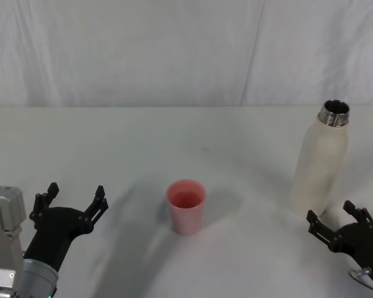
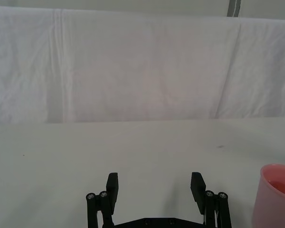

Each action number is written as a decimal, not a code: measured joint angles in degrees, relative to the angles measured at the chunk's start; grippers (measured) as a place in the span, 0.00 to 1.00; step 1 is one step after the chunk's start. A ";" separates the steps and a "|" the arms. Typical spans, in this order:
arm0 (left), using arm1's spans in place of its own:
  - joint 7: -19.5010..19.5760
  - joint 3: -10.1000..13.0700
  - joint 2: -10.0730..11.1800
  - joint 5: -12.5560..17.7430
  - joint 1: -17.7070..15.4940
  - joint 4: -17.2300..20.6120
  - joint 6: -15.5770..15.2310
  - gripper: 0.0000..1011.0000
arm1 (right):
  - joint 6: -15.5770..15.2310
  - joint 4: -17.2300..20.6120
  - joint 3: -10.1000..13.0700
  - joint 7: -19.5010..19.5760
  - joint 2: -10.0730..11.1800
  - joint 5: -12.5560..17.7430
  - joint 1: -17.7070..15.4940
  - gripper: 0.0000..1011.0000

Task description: Grasp the thermos with one hand and pour water into the cup lid.

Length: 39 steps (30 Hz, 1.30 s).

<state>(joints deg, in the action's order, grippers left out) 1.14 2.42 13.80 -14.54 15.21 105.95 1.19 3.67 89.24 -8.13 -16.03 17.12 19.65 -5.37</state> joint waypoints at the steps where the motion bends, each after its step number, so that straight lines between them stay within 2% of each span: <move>1: 0.00 0.00 0.00 0.00 0.00 0.00 0.00 0.99 | 0.26 1.14 0.27 0.15 0.12 0.05 -0.94 0.99; 11: 0.00 0.00 0.00 0.00 0.00 0.00 0.00 0.99 | 2.42 8.24 1.56 1.46 0.47 -0.95 -6.73 0.99; 19: 0.00 0.00 0.00 0.00 0.00 0.00 0.00 0.99 | 1.88 12.30 2.19 2.09 0.86 -2.46 -8.84 0.99; 28: 0.00 0.00 0.00 0.00 0.00 0.00 0.00 0.99 | 0.29 14.09 2.69 2.68 1.15 -3.78 -9.25 0.99; 39: 0.00 0.00 0.00 0.00 0.00 0.00 0.00 0.99 | -2.88 15.75 2.55 3.11 1.21 -5.25 -8.11 0.99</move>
<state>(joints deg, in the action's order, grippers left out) 1.14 2.41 13.81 -14.55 15.21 105.95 1.19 0.79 104.99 -5.57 -12.92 18.34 14.40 -13.48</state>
